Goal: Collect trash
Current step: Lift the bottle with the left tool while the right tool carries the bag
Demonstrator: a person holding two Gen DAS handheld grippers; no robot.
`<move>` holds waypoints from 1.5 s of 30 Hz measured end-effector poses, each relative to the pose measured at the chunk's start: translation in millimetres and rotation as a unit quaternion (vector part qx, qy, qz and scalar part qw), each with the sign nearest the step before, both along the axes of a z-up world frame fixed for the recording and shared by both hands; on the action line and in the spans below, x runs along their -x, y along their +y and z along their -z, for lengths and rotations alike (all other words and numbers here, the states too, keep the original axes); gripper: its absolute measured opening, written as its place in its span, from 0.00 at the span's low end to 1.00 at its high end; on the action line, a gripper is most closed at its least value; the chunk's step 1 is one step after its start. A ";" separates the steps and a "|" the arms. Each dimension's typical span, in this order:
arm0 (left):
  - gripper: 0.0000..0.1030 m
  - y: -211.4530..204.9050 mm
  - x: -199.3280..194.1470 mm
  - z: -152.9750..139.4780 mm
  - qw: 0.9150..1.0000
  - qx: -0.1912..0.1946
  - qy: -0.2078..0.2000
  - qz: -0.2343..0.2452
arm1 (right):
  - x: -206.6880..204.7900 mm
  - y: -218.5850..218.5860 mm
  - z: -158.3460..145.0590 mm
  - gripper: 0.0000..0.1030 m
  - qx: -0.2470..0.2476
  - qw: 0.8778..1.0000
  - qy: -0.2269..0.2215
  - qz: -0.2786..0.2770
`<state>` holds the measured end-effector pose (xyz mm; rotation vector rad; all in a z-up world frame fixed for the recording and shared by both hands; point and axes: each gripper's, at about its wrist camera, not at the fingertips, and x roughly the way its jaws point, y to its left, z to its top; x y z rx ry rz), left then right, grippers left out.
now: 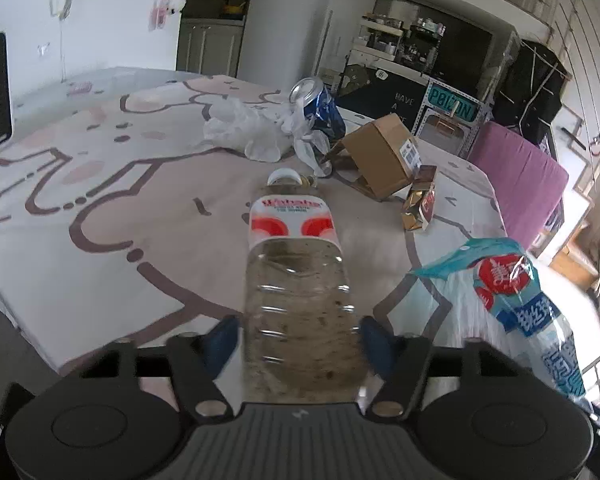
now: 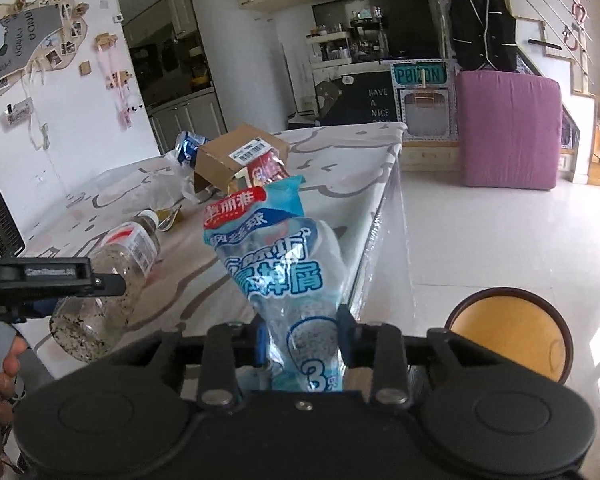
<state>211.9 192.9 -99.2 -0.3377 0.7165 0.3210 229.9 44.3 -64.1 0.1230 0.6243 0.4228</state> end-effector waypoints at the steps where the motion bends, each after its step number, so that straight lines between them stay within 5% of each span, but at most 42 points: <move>1: 0.61 -0.5 0.1 -0.3 1.000 -0.003 0.000 -0.001 | 0.0 0.7 -0.6 0.32 0.002 1.000 0.000 -0.002; 16: 0.59 -7.7 33.8 -7.1 0.999 -0.009 -0.030 0.018 | 2.7 6.4 -13.3 0.27 0.017 1.000 -0.001 -0.019; 20: 0.62 -9.3 44.9 -0.8 1.000 0.004 -0.029 0.000 | 3.6 10.3 -13.5 0.27 0.024 0.999 -0.002 -0.022; 27: 0.68 -32.6 67.8 12.9 0.998 -0.028 -0.053 -0.037 | 4.2 14.1 -14.2 0.28 0.027 0.999 -0.002 -0.029; 36: 0.70 -37.4 56.2 13.5 0.993 -0.048 -0.076 -0.077 | 4.5 16.9 -13.7 0.28 0.034 0.999 0.000 -0.030; 45: 0.71 -19.3 32.3 5.2 0.997 -0.050 -0.034 -0.042 | 2.1 18.8 -13.1 0.28 0.040 0.999 0.003 -0.033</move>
